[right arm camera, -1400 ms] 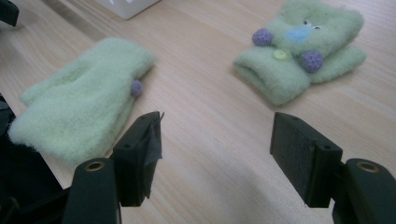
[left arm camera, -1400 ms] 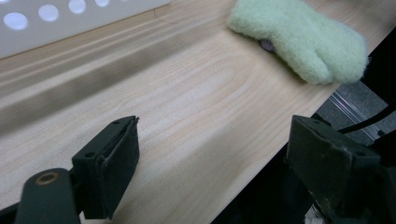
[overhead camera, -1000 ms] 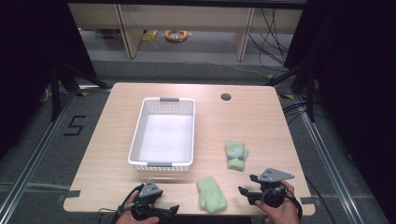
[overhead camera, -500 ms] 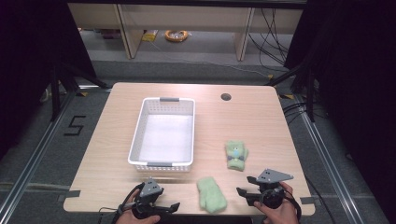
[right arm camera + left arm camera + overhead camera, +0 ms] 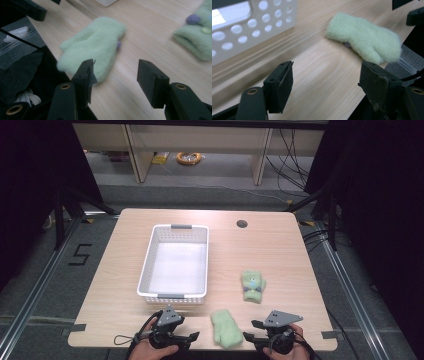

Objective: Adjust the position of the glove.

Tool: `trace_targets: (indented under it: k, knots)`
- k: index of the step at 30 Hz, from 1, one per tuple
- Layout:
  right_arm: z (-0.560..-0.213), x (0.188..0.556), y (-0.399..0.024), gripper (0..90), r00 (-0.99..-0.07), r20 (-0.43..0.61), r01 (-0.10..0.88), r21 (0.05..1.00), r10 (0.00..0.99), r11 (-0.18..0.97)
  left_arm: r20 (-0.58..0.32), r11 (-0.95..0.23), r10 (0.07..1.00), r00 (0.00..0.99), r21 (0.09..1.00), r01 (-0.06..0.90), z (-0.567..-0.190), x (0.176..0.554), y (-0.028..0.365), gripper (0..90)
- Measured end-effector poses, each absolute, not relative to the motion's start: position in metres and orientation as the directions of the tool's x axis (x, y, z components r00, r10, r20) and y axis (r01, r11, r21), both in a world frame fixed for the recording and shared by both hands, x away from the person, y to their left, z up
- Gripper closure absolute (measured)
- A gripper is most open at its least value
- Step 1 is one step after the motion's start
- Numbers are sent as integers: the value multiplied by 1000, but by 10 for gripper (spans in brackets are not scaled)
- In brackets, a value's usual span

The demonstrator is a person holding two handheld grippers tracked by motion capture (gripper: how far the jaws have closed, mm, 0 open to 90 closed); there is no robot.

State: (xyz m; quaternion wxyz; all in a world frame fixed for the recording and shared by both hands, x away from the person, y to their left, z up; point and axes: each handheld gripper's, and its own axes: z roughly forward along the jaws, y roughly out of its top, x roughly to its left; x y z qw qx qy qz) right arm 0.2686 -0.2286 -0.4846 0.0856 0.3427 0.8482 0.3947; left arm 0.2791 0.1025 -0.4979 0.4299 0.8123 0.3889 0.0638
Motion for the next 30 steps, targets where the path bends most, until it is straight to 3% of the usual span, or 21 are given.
trace_targets:
  k: [14,30]
  knots:
    - [-491,259,-215,548,-780,120,504,703,615,502,-179,-414,622,762,751,514,-496,303,63,342]
    - [-495,257,-201,563,-785,88,499,677,613,542,-185,-446,592,784,735,510,-503,328,34,401]
